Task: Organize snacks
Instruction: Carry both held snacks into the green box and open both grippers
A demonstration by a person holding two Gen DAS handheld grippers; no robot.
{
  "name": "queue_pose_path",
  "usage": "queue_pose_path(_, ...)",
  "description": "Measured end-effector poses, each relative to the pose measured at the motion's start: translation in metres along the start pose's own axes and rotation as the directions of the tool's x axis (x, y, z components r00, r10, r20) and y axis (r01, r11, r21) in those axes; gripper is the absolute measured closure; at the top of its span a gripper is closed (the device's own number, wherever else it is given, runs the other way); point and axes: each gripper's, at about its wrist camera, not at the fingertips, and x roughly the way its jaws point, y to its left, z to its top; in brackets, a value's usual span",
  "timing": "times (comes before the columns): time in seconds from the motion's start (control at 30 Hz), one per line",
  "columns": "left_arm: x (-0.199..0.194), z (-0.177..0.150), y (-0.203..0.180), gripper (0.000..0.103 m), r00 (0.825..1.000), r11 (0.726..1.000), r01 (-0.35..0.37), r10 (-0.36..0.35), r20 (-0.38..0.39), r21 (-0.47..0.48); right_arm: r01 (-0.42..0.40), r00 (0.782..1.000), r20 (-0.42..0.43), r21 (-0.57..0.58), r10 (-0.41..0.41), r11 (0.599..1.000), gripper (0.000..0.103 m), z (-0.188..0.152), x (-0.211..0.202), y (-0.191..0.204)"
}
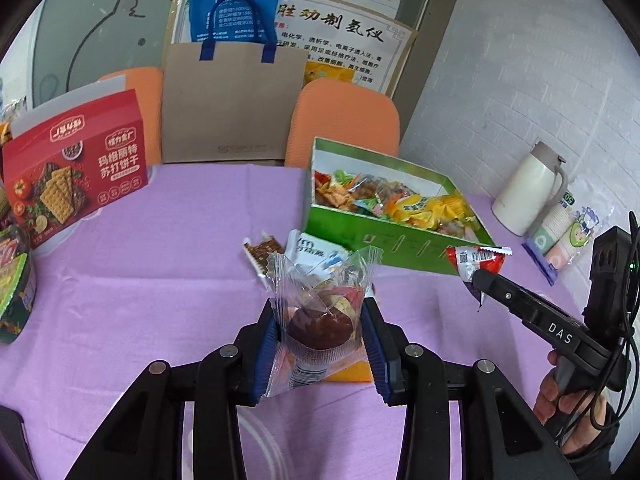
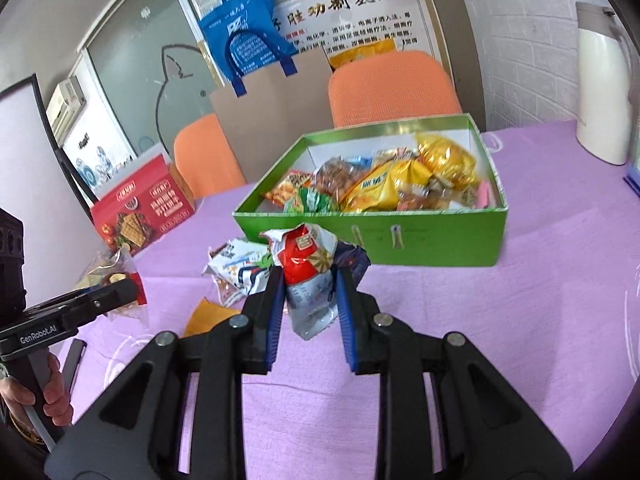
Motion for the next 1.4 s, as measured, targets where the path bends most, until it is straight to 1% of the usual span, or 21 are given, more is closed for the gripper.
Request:
queue_pose_path(0.17,-0.005,0.023,-0.028,0.063,0.998,0.999,0.029,-0.030,0.047,0.032,-0.004,0.998,0.061,0.022,0.003,1.000,0.075,0.016,-0.015,-0.012)
queue_pose_path(0.33,0.002,0.051,-0.049,0.063,0.996,0.998,0.053,-0.056,0.069,0.038,0.001,0.996,0.090,0.029,-0.004,1.000,0.075,0.036,-0.012,-0.021)
queue_pose_path(0.5,0.033,0.077,-0.058,0.063,0.997,0.997,0.077,-0.078,0.029,0.016,0.007,0.995,0.095,0.002,-0.007,1.000,0.075,0.053,0.000,-0.023)
queue_pose_path(0.63,0.062,0.094,-0.062,0.063,0.999,0.999,0.043,-0.044,0.012,0.019,0.021,0.997,0.081,-0.016,-0.020,1.000,0.075,0.063,0.019,-0.029)
queue_pose_path(0.9,0.117,0.111,-0.055,0.063,0.999,1.000,0.021,-0.021,-0.044,0.003,0.045,0.998,0.036,-0.045,-0.043,0.998,0.075,0.075,0.070,-0.039)
queue_pose_path(1.0,0.132,0.113,-0.052,0.062,0.998,1.000,0.018,-0.018,-0.056,-0.002,0.079,0.997,0.028,-0.092,-0.077,0.993,0.073,0.077,0.090,-0.038)
queue_pose_path(1.03,0.137,0.113,-0.051,0.061,0.998,1.000,0.018,-0.018,-0.059,-0.003,0.103,0.995,0.017,-0.119,-0.102,0.988,0.071,0.077,0.097,-0.037)
queue_pose_path(1.07,0.141,0.113,-0.049,0.056,0.998,1.000,0.017,-0.017,-0.062,-0.001,0.123,0.992,0.004,-0.153,-0.124,0.981,0.066,0.075,0.102,-0.035)
queue_pose_path(1.1,0.146,0.112,-0.048,0.051,0.998,1.000,0.006,-0.006,-0.069,0.003,0.144,0.989,-0.001,-0.191,-0.147,0.971,0.050,0.072,0.105,-0.032)
queue_pose_path(1.13,0.149,0.112,-0.047,0.039,0.997,1.000,-0.010,0.010,-0.074,0.003,0.158,0.987,0.011,-0.214,-0.160,0.964,0.038,0.069,0.104,-0.030)
queue_pose_path(1.17,0.150,0.111,-0.045,0.029,0.997,1.000,-0.023,0.023,-0.070,0.003,0.170,0.985,0.034,-0.237,-0.167,0.957,0.035,0.065,0.101,-0.029)
queue_pose_path(1.2,0.150,0.109,-0.043,0.024,0.998,0.999,-0.034,0.034,-0.061,0.003,0.175,0.984,0.049,-0.247,-0.168,0.953,0.031,0.061,0.097,-0.028)
queue_pose_path(1.23,0.147,0.108,-0.041,0.016,0.998,0.999,-0.039,0.039,-0.047,-0.001,0.176,0.984,0.053,-0.247,-0.168,0.953,0.028,0.061,0.097,-0.028)
queue_pose_path(1.27,0.145,0.106,-0.039,0.013,0.999,0.999,-0.042,0.042,-0.031,-0.009,0.172,0.985,0.053,-0.239,-0.164,0.956,0.025,0.060,0.094,-0.029)
queue_pose_path(1.3,0.141,0.105,-0.036,0.012,0.999,0.999,-0.040,0.040,-0.021,-0.022,0.168,0.986,0.052,-0.230,-0.160,0.958,0.020,0.059,0.093,-0.030)
queue_pose_path(1.33,0.140,0.105,-0.033,0.011,0.999,0.999,-0.038,0.037,-0.021,-0.033,0.166,0.986,0.049,-0.219,-0.159,0.962,0.018,0.059,0.092,-0.031)
queue_pose_path(1.4,0.136,0.104,-0.029,0.010,0.999,0.998,-0.046,0.045,-0.025,-0.049,0.161,0.987,0.032,-0.200,-0.157,0.967,0.018,0.058,0.090,-0.032)
